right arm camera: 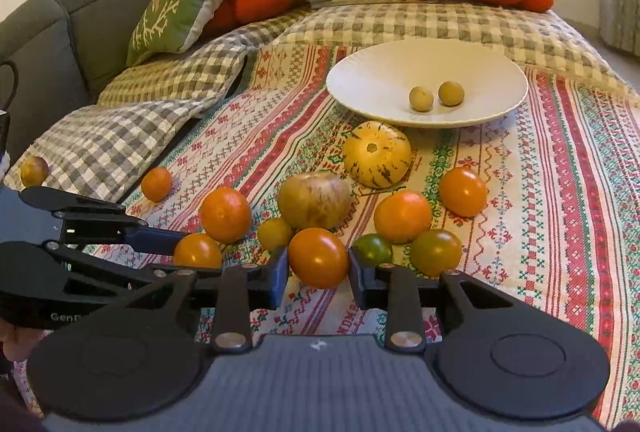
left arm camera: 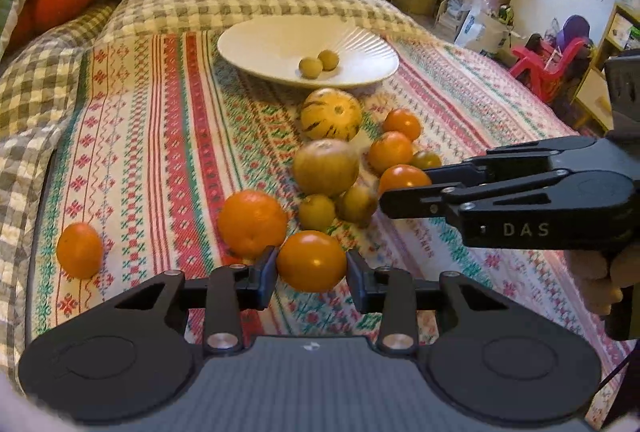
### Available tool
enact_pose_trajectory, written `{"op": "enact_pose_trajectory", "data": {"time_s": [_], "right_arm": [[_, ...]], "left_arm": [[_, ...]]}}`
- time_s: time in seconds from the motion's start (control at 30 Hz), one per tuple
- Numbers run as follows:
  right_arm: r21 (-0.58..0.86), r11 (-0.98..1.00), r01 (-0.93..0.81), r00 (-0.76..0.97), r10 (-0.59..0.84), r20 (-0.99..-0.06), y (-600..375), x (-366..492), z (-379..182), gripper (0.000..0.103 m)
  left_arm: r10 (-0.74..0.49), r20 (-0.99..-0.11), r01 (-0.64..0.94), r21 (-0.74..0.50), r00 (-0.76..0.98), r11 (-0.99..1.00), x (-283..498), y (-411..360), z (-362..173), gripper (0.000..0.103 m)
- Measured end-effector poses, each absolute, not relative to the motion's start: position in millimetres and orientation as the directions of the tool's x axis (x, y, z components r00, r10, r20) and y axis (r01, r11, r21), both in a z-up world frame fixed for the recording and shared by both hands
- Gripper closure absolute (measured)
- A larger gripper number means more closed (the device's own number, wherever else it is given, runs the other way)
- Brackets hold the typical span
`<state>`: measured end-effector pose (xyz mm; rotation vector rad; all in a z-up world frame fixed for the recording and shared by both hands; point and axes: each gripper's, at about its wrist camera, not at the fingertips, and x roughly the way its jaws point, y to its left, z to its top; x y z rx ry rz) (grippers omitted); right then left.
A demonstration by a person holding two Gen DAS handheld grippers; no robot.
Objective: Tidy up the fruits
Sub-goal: 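Carry both held orange tomatoes to the white plate and lower them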
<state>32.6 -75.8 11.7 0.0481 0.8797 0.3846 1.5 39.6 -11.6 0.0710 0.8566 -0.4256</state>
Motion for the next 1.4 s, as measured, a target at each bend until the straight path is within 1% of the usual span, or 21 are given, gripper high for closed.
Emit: {"op": "enact_pose_trajectory", "data": {"time_s": [0.23,0.67,1.1,1.4], "right_arm": [[0.206,0.930,-0.304,0.601,0.355,-0.717,-84.7,40.1,21.6,0.074],[0.202,0.951,-0.234,0.649,0.308,-0.696,-111.3,67.0,31.6,0.074],[0.165,0.965,-0.205,0.698,0.263,-0.666,-129.7,111.8,34.9,0.074],[0.157,0.970,-0.183,0.705,0.241,-0.667,-139.5,136.8,27.7,0.074]], "left_arm": [[-0.343,-0.724,0.374,-0.127,0.598,0.919,7.6,37.3,-3.9,0.084],[-0.322,-0.691,0.316,-0.140,0.647,0.938,37.0,35.2,11.7,0.084],[-0.329,-0.660,0.304,-0.157,0.675,0.940,105.7,11.2,27.4,0.084],[-0.314,-0.665,0.311,-0.128,0.678,0.942,151.9,-11.0,22.6,0.084]]}}
